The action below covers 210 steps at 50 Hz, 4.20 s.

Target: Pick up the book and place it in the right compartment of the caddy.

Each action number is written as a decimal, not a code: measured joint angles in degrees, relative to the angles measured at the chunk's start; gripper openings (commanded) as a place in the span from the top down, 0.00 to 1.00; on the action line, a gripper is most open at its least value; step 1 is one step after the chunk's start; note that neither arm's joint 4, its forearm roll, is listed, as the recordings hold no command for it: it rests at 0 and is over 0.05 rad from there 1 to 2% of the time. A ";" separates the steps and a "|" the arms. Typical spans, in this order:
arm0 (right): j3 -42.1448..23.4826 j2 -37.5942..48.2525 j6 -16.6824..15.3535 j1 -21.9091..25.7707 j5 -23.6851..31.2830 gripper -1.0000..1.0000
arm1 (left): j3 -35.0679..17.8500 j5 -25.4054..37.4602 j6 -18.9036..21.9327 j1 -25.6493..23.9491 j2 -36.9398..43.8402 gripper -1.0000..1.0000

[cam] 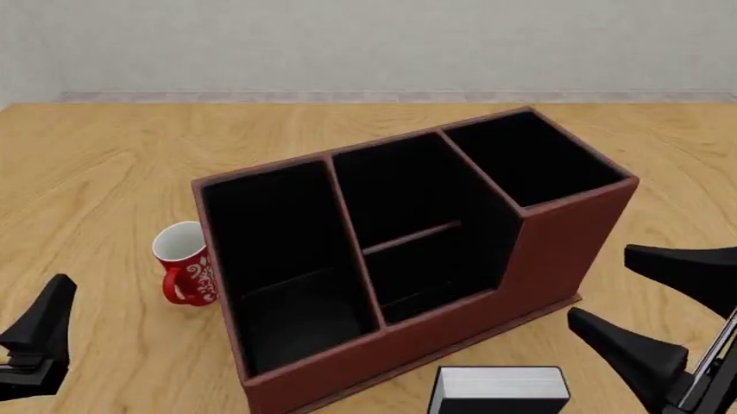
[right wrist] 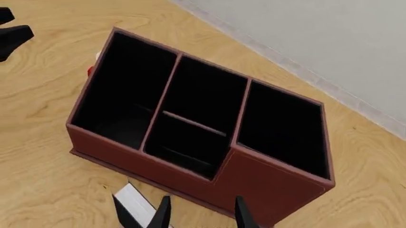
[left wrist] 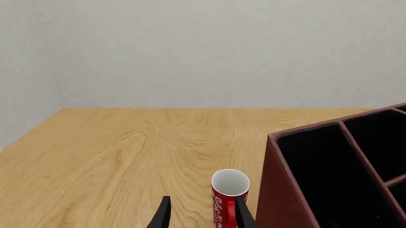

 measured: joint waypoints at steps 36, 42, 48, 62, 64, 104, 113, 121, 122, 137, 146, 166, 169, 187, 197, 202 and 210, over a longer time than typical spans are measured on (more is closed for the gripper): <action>-9.60 8.12 -1.90 6.71 10.95 0.00 | 0.10 -0.42 -0.05 0.05 0.37 0.00; -11.03 9.48 -2.11 7.86 12.70 0.00 | 0.10 -0.37 -0.05 0.05 0.33 0.00; -12.08 10.75 -2.24 9.05 14.20 0.00 | 0.13 -0.36 -0.05 0.06 0.29 0.00; -13.25 13.71 -1.81 12.08 16.31 0.00 | 0.12 -0.41 -0.04 0.07 0.35 0.00; -13.26 14.18 -1.75 12.51 16.44 0.00 | 0.11 -0.41 -0.04 0.07 0.36 0.00; -10.04 21.57 0.96 18.43 15.16 0.00 | 0.08 -0.28 -0.02 0.11 0.23 0.00; -9.17 22.49 1.30 18.82 14.84 0.00 | 0.11 -0.11 -0.02 0.15 0.02 0.00; -8.85 22.84 1.44 18.97 14.73 0.00 | 0.12 -0.05 -0.02 0.17 -0.06 0.00; -8.82 22.86 1.45 18.98 14.72 0.00 | 0.12 -0.05 -0.02 0.17 -0.07 0.00; -8.99 24.07 1.52 19.17 14.78 0.00 | 0.12 -0.01 0.00 0.13 -0.11 0.00; -8.90 26.01 2.49 20.20 14.20 0.00 | 0.12 -0.04 0.01 0.12 -0.09 0.00; -8.20 29.34 4.53 21.64 13.44 0.00 | 0.13 -0.07 0.04 0.12 -0.08 0.00; -8.09 29.60 4.62 21.53 13.58 0.00 | 0.14 -0.07 0.05 0.12 -0.09 0.00; -7.54 29.65 4.60 19.74 15.23 0.00 | 0.13 0.11 0.07 0.11 -0.26 0.00; -7.05 29.43 4.63 18.57 15.95 0.00 | 0.13 0.12 0.07 0.11 -0.28 0.00; -6.76 29.37 4.63 18.00 16.30 0.00 | 0.13 0.13 0.07 0.11 -0.29 0.00; -6.24 29.30 4.71 17.19 16.64 0.00 | 0.13 0.13 0.07 0.11 -0.29 0.00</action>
